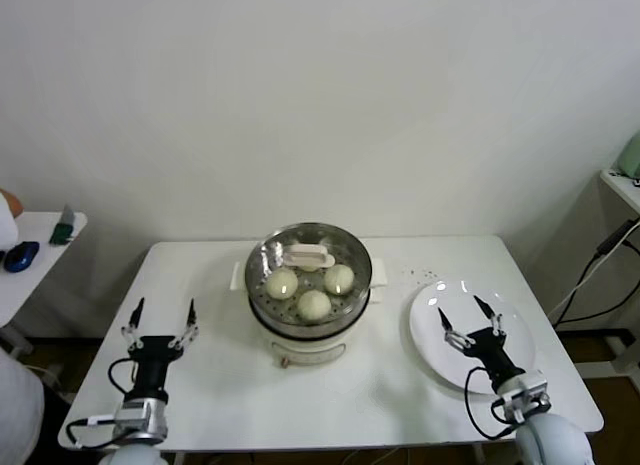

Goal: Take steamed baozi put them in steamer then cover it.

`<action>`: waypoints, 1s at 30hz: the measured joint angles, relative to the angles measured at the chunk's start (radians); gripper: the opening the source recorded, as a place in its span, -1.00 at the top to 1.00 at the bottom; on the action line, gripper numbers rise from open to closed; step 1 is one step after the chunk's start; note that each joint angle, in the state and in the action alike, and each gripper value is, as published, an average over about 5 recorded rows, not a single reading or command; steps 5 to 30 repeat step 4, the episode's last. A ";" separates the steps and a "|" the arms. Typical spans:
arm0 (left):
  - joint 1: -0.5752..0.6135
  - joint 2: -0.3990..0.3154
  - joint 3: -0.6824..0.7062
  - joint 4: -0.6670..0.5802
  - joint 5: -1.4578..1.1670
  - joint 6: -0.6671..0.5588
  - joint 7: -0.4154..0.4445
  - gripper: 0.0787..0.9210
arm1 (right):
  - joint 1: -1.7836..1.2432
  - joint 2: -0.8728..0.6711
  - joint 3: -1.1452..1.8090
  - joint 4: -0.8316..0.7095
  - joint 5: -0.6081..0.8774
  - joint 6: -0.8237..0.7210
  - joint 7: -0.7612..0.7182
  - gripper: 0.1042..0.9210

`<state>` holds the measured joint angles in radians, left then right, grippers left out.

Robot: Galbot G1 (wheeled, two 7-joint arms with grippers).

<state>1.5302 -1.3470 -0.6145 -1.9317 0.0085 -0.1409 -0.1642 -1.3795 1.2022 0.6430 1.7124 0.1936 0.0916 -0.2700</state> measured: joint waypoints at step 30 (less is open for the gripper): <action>0.000 -0.001 -0.003 0.005 -0.013 -0.002 0.007 -0.77 | -0.001 0.005 0.005 0.000 0.002 0.003 -0.004 -0.76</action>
